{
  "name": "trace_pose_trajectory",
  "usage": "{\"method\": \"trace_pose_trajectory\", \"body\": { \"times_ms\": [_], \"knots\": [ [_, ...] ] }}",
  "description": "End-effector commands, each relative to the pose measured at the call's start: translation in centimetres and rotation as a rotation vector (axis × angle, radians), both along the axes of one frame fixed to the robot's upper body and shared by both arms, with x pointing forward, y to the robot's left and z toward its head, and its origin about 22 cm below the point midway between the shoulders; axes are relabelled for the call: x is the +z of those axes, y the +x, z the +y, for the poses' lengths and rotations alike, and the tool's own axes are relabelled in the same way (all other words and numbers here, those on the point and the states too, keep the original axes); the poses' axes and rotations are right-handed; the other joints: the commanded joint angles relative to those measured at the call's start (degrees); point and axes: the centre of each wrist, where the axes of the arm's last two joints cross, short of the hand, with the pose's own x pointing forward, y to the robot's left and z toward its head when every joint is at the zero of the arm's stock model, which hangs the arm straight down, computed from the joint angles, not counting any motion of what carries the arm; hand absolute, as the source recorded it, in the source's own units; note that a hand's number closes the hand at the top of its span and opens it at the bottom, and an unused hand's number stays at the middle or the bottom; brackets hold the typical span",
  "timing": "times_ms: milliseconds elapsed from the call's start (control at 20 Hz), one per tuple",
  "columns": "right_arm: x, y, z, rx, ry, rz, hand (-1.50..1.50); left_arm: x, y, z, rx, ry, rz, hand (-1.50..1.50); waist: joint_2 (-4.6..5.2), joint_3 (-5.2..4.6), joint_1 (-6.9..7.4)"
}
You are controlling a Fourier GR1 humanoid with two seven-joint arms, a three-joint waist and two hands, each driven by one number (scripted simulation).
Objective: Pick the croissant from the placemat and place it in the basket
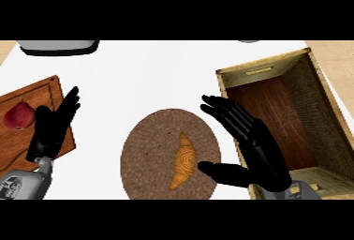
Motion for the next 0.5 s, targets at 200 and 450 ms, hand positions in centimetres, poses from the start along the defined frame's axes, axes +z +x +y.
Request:
{"method": "trace_pose_trajectory", "body": {
  "times_ms": [200, 450],
  "knots": [
    [1.8, -2.8, -1.0, -0.089, -0.567, 0.289, -1.5, -0.4, -0.3, 0.4, 0.009, 0.0, 0.003, 0.0, 0.37, 0.73, -0.01],
    [6.1, -6.8, 1.4, -0.018, -0.645, 0.409, -1.5, -1.0, 0.1, 0.0, -0.008, -0.017, -0.003, 0.0, 1.23, 1.02, 1.38]
  ]
}}
